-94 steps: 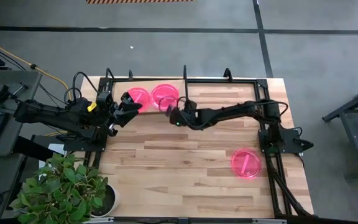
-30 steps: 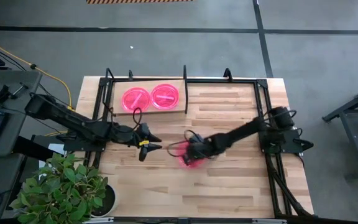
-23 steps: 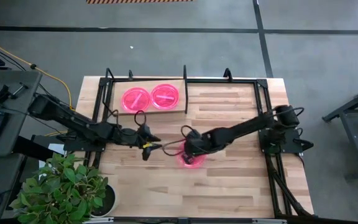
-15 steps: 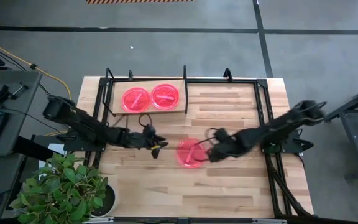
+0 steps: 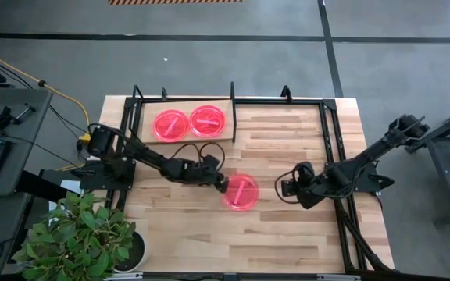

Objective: Place and stack plates onto a shelf
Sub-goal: Stack the pink plate on top of the pink plate on the shelf

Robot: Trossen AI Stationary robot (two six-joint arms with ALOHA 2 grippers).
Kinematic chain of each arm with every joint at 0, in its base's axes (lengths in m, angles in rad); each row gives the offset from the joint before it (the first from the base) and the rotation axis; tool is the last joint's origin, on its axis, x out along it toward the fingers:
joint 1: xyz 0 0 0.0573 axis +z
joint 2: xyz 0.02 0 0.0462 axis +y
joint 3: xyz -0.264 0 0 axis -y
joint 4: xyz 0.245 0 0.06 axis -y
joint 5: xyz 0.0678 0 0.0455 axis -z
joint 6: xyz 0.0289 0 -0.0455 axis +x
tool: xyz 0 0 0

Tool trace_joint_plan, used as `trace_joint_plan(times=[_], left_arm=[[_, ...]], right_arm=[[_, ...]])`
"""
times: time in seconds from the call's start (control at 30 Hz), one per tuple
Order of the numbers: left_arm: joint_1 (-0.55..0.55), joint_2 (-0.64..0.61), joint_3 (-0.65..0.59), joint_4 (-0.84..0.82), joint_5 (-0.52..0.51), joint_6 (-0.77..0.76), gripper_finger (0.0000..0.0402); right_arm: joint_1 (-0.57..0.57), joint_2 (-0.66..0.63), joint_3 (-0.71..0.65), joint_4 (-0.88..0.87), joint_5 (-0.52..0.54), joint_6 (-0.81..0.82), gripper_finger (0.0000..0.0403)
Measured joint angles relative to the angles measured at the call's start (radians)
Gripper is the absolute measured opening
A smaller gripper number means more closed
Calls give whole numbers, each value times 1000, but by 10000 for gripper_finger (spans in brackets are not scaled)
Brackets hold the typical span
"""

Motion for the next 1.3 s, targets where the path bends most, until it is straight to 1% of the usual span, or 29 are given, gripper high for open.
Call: trace_joint_plan(times=[0.13, 0.23, 0.43, 0.6, 0.7, 0.93, 1.0, 1.03, 1.07, 1.13, 1.17, 1.23, 1.3], left_arm=[[16, -4, 2, -1, 5, -84, 149], [19, -3, 2, -16, 19, -105, 149], [11, 36, 4, 5, 24, -193, 149], [-9, 47, 3, 43, 28, -199, 149], [-26, 49, 3, 68, 59, -193, 149], [-72, 68, 9, 60, 23, -206, 146], [-83, 78, 12, 76, 4, -205, 129], [-86, 79, 12, 80, 4, -204, 114], [-89, 80, 12, 87, 11, -199, 93], [-92, 81, 12, 103, 34, -180, 36], [-93, 76, 11, 104, 39, -165, 19], [-90, 63, 11, 103, 42, -149, 11], [-77, 26, 10, 64, 41, -124, 4]], right_arm=[[0, 8, 1, 8, 1, -55, 74], [-1, 7, 1, 10, 1, -89, 74], [-1, 7, 1, 7, 1, -121, 74], [-1, 7, 1, -5, 1, -123, 74], [-1, 7, 1, -10, 1, -120, 74], [-1, 7, 1, -14, 18, -116, 74], [-1, 7, 1, -16, 32, -116, 74], [-1, 7, 1, -16, 37, -115, 74], [-1, 7, 1, -16, 39, -114, 74], [-1, 7, 1, -18, 44, -115, 74], [-1, 7, 1, -19, 44, -115, 74], [-1, 7, 1, -21, 44, -115, 74], [-1, 7, 1, -21, 55, -115, 74]])
